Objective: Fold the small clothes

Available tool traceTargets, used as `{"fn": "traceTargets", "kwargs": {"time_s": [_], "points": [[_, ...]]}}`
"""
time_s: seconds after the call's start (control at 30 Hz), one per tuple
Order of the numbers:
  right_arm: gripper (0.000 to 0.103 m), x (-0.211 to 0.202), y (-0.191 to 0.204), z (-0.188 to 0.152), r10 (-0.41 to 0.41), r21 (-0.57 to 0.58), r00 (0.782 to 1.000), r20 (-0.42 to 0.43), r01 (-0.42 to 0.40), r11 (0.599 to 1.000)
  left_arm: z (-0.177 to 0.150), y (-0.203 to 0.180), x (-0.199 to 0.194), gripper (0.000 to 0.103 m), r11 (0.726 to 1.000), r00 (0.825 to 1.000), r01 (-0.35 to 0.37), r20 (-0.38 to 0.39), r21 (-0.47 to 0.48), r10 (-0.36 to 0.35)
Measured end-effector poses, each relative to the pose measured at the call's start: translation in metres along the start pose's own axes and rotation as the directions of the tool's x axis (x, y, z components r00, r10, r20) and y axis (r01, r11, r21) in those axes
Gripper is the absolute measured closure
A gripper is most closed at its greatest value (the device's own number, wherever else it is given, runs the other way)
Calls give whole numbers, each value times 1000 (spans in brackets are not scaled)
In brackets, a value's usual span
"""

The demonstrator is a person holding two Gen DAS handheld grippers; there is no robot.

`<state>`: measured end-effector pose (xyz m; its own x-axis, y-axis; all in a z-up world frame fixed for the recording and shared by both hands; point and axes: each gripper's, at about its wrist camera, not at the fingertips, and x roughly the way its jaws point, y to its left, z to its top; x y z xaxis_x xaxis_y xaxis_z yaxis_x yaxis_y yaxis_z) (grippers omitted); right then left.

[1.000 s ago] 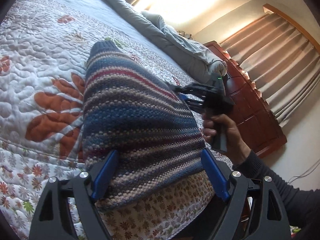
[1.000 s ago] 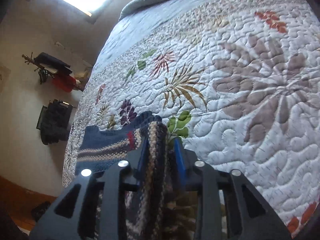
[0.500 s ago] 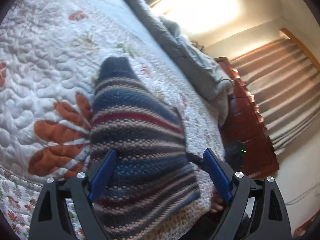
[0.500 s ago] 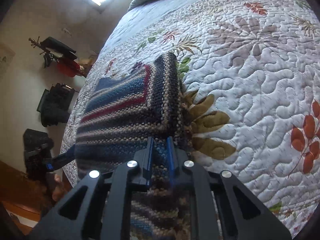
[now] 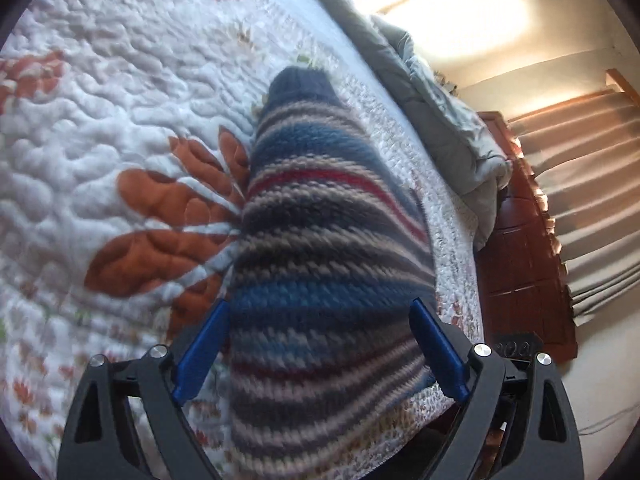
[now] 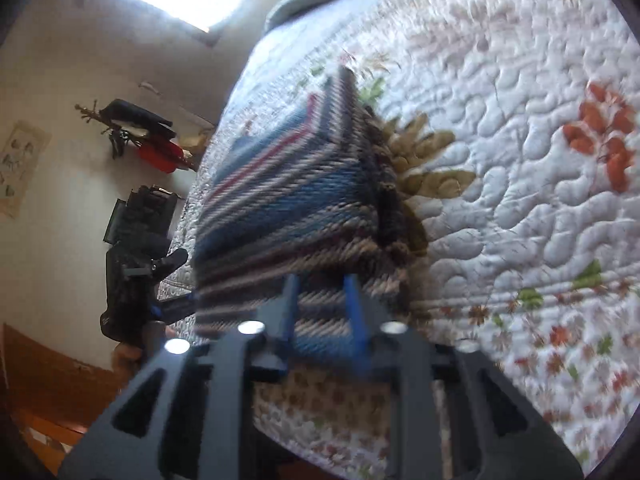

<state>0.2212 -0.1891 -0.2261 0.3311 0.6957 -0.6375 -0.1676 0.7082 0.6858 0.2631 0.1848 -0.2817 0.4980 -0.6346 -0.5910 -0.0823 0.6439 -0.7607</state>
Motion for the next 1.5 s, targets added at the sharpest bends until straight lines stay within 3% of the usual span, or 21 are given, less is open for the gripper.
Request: {"fn": "traceTargets", "kwargs": {"time_s": [0.07,0.17,0.27,0.33,0.4,0.43,0.5,0.57,0.7,0.8,0.93,1.03,1.5], "points": [[47,-22,14,-14,-24,-38,999,24,25,999,-19,-8,-22,8,999,999,-20,32,26,19],[11,-48,36,-43,-175,-106,982,75,182,978,-59,-34,-58,4,985,989,-113,107,130,100],[9,-63,56,-72,-328,-163,939,106,342,925,-101,-67,-86,4,933,960,-257,180,251,216],[7,-72,66,-92,-409,-178,905,120,425,888,-132,-93,-104,4,871,924,-359,260,334,281],[6,-85,78,-113,-455,-171,879,142,475,863,-162,-116,-122,4,796,864,-480,357,368,356],[4,-90,84,-121,-472,-174,867,158,495,851,-173,-124,-128,4,785,854,-498,366,370,370],[3,-107,103,-136,-488,-188,845,217,527,829,-192,-143,-139,4,781,859,-498,338,377,385],[3,-122,123,-150,-488,-212,826,283,550,808,-207,-159,-150,4,771,849,-515,350,376,397],[3,-145,157,-168,-454,-252,816,357,552,795,-228,-186,-174,4,767,844,-516,378,381,381],[3,-159,176,-174,-454,-260,797,397,572,778,-234,-198,-185,4,761,847,-514,375,396,377],[3,-168,189,-180,-438,-274,803,404,562,780,-240,-202,-197,4,773,841,-514,396,372,369],[3,-168,193,-182,-433,-279,804,408,561,779,-241,-203,-196,4,777,849,-505,380,375,368],[3,-157,188,-179,-442,-281,804,397,565,776,-233,-195,-184,4,784,841,-518,369,341,396]]}}
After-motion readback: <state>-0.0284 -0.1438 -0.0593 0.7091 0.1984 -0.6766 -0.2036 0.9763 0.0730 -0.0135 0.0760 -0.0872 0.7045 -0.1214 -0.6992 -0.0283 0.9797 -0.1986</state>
